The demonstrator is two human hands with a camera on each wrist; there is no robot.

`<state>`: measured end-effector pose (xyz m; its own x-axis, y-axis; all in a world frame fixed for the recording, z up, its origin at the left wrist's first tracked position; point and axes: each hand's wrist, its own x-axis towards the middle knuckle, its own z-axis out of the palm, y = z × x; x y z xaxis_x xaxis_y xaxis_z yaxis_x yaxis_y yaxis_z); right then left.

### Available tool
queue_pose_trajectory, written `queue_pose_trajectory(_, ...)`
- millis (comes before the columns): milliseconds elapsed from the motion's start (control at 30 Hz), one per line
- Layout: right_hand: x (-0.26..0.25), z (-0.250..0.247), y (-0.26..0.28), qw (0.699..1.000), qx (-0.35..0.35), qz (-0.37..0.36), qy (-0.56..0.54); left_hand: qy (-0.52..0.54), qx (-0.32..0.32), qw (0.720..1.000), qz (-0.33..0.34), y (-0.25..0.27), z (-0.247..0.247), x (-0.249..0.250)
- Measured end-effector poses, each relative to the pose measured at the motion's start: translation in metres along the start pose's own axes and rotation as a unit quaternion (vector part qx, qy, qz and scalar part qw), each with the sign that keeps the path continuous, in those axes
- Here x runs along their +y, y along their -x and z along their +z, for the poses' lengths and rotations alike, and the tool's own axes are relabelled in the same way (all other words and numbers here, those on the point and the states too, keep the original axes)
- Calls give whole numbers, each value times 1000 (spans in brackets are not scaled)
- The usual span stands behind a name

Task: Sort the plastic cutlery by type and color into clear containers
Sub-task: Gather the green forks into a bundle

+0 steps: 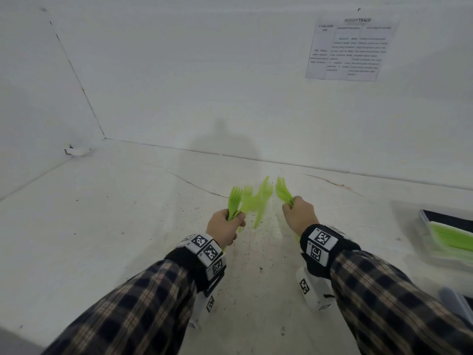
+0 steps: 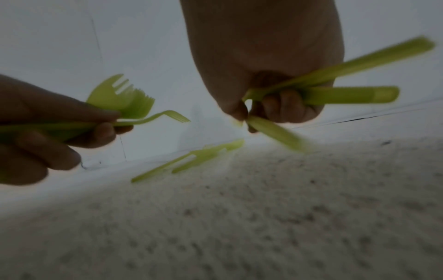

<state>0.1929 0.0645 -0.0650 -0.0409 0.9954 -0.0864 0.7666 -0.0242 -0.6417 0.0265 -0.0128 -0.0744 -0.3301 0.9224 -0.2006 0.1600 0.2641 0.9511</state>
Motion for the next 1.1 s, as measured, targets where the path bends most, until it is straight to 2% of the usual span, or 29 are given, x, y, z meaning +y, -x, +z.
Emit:
queue_pose_trajectory(133, -23, 11, 15, 984, 2, -1, -179, 21, 16, 1000, 1, -2, 3, 2)
queue_pose_trajectory(233, -38, 28, 29, 950, -49, 40, -305, 31, 21, 999, 4, -1, 4, 4)
queue_pose_trajectory(333, -47, 44, 37, 944, -82, 46, -315, 28, 3, 1000, 2, 0, 4, 2)
queue_pose_trajectory(433, -53, 52, 42, 942, -86, 47, -321, 32, -15, 999, 7, 2, 1, 0)
queue_pose_trajectory(567, -57, 54, 45, 960, -45, 45, -272, -13, -49, 999, 6, 2, -5, -3)
queue_pose_trajectory(700, -60, 53, 42, 968, -11, 44, -249, -23, -28, 999, -18, -3, -16, -7)
queue_pose_trajectory(867, -67, 63, 49, 925, -113, 31, -361, -14, -16, 999, -39, -6, -21, -1)
queue_pose_trajectory(1033, -75, 67, 55, 878, -112, 12, -466, -22, -28, 999, -19, -5, -22, 0)
queue_pose_trajectory(1100, -77, 67, 58, 885, -108, -15, -452, 1, -19, 999, -27, -6, -23, 1)
